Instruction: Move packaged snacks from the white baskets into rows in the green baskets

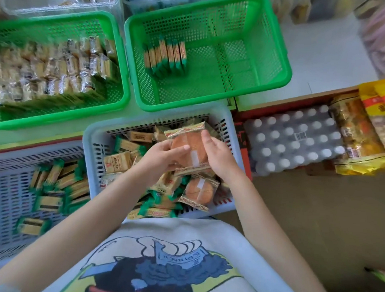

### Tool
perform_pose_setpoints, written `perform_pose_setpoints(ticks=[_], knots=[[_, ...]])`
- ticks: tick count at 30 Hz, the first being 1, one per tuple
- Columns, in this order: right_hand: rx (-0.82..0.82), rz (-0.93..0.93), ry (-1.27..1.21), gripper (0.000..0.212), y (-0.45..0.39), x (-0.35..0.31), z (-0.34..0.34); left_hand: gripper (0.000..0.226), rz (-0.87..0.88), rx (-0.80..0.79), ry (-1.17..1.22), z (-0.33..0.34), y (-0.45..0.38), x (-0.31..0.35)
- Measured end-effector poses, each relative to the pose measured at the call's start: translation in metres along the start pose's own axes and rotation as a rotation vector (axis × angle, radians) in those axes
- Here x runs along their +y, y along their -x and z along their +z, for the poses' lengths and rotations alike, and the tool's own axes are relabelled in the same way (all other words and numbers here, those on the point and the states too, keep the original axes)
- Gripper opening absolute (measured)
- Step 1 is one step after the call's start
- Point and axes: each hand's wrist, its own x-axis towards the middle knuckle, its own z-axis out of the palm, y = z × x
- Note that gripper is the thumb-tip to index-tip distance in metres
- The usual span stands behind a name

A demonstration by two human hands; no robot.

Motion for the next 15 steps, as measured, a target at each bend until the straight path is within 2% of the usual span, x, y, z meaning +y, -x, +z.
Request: perform_pose_setpoints(ticks=[2,4,7,9,10,12,14,15], knots=[[0.069,0.069,-0.042,0.055,0.003,0.011,-0.002,0.013,-0.038,0.046,-0.031,-0.006,0.001,-0.011],[0.12,0.161,0.009,0.047,0.005,0.03,-0.006,0.018,-0.077,0.112,-0.111,-0.015,0.004,-0.022],[0.061,0.294,0.306,0.045,0.015,0.064,-0.008,0.021,-0.119,0.218,-0.256,-0.025,0.008,-0.038],[-0.002,0.342,0.501,0.046,0.023,0.079,-0.001,0.021,-0.13,0.255,-0.258,-0.026,0.01,-0.042],[-0.018,0.368,0.517,0.047,0.025,0.085,0.005,0.023,-0.122,0.263,-0.251,-0.026,0.012,-0.043],[0.0,0.415,0.409,0.047,0.026,0.097,0.02,0.025,-0.103,0.264,-0.263,-0.026,0.014,-0.043],[0.104,0.451,0.14,0.052,0.027,0.106,0.033,0.024,-0.097,0.248,-0.268,-0.029,0.015,-0.041],[0.165,0.46,-0.031,0.048,0.029,0.108,0.037,0.024,-0.1,0.232,-0.262,-0.031,0.015,-0.04]])
